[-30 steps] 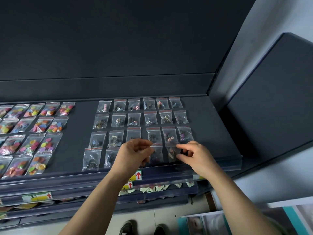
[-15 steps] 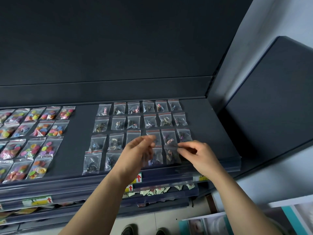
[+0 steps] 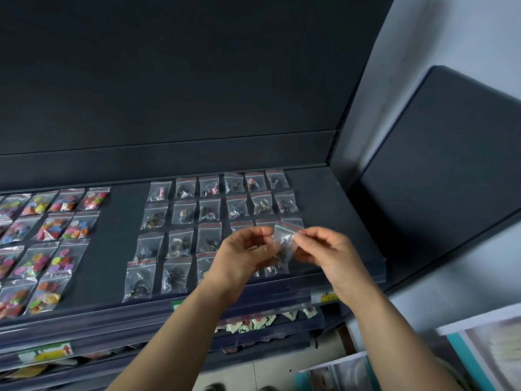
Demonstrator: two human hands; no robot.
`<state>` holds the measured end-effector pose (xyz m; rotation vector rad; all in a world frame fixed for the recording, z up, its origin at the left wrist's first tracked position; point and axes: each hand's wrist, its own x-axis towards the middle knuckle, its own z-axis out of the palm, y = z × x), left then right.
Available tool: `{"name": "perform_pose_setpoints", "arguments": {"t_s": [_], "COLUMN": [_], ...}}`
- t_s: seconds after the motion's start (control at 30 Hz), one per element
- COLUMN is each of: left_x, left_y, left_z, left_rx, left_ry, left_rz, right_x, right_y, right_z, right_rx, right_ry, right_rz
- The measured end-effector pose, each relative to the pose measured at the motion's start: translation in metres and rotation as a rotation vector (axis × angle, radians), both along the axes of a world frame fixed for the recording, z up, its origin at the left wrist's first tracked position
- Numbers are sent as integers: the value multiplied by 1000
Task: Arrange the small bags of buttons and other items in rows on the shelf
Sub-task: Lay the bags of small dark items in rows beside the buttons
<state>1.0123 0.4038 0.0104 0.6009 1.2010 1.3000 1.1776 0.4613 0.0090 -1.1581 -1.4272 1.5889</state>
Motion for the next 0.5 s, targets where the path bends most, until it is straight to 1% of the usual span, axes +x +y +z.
{"name": "perform_pose_setpoints", "arguments": {"t_s": [0.1,0.2,0.27,0.37,0.4,0.43,0.5], "left_x": [3,4,5,6,6,5,-2], "left_y": [-1,0,3,7,9,10,12], "left_z": [0,0,-1,-4,-5,-7,-11], "left_rx": [-31,-25,-27,-48,-60,-70,-67], "left_ry": [64,113,172,161,176,237,444], "left_rz": [-66,-128,-112,-68,-61,-52,-27], "right_x": [-1,-1,1,4,5,7,11], "right_y": [-1,0,1,4,5,7,14], "right_z": [-2,-5,-6,-8,-8,-10,-15], "right_rx": [-38,-59,-91,-111,-86,-47,40], "right_ry": [62,39,23,20,-17,-82,-255], "right_rz": [-44,-46,-18,-12,-29,-59,-119]}}
